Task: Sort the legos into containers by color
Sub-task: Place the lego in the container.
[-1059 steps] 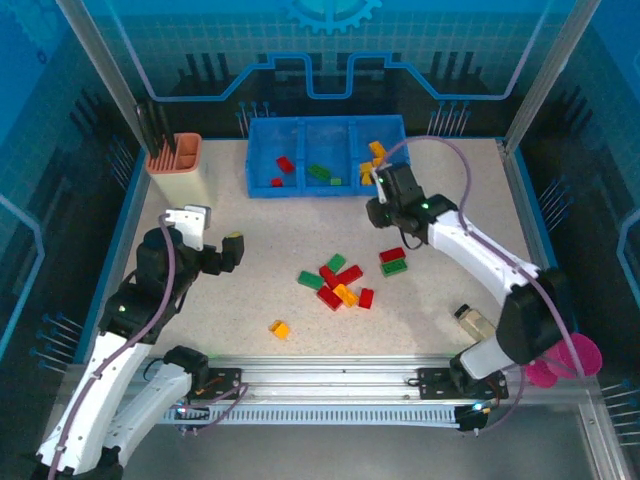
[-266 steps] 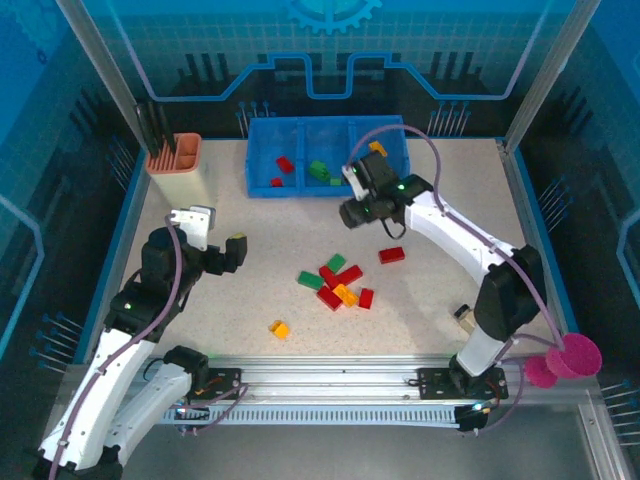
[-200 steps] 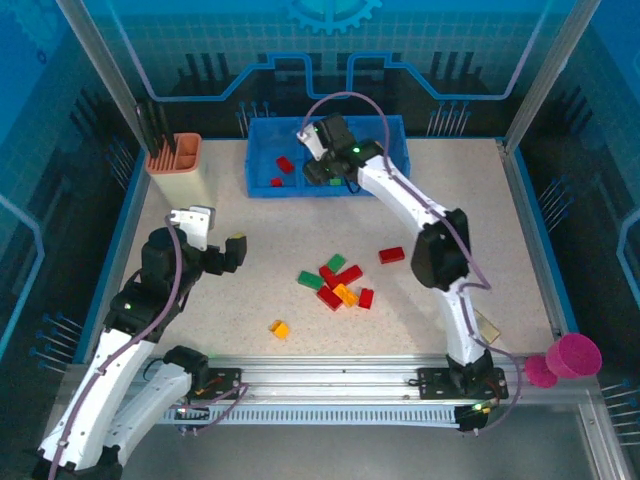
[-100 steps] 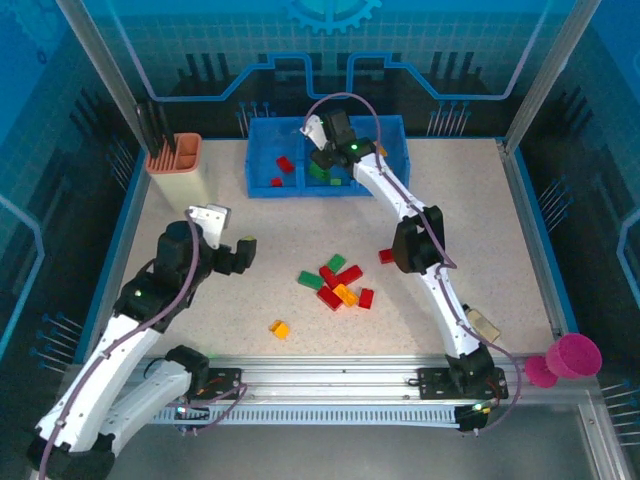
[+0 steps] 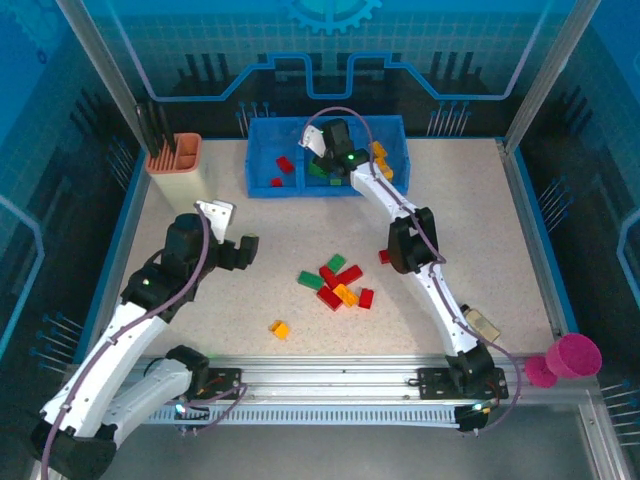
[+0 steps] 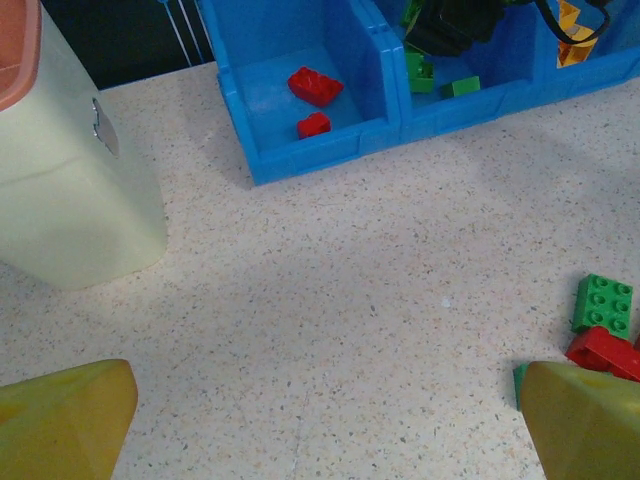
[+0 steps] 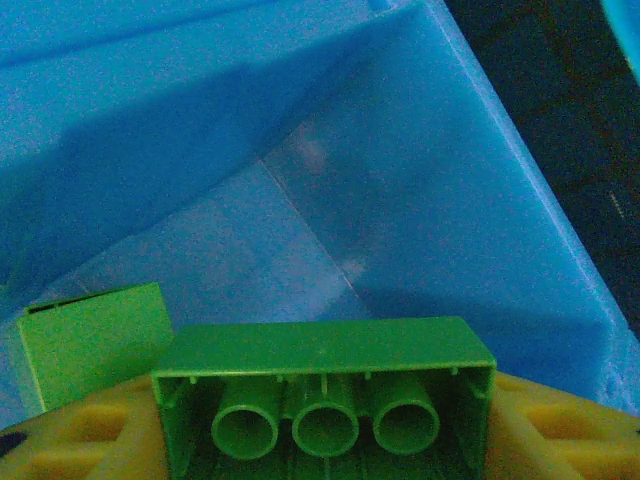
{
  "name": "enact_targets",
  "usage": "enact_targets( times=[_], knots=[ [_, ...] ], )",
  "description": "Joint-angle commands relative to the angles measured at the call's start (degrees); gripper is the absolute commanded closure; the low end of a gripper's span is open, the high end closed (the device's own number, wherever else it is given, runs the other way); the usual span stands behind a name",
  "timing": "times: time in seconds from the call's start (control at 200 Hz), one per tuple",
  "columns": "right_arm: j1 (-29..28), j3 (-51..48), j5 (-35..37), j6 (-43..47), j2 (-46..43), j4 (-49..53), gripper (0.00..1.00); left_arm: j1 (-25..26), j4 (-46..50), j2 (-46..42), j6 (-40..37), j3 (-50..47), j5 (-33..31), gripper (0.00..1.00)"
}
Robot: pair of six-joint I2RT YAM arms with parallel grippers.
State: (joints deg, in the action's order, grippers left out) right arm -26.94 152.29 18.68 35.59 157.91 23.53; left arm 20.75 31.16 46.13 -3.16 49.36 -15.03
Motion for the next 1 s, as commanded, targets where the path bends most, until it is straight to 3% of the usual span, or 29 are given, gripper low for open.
enact_targets(
  times=[0.0,0.2,0.535,0.65,0.771,0.996],
  knots=[
    [0.1,1.1,1.4,2.6,1.1,-2.5,0.33,0.3,0.7,-1.5,-0.3,1.9,-1.3,0.0],
    [-0.4,-1.6,1.8,3.2,-1.8,-3.6,0.16,0.3,1.9,-2.9,0.6,2.5,-1.3,0.0],
    [-0.9,-11.1,1.1,0.2,-13.7,-3.8,0.11,0.2,3.7,-4.7,0.2,4.2,2.5,0.01],
    [-0.4,-15.9,-1.1,-4.5,-21.7,-1.0,0.07,0.3,4.4,0.2,-0.8,6.8,4.5,0.01],
    [0.5,-21.8,-4.2,-10.9,-31.9,3.4,0.04,1.7,-1.2,4.9,-0.1,7.3,10.2,0.01],
    [3.6,-40.9,-7.1,-26.9,-54.5,12.2,0.0,11.3,-13.3,22.5,-1.2,13.1,10.7,0.01]
  ],
)
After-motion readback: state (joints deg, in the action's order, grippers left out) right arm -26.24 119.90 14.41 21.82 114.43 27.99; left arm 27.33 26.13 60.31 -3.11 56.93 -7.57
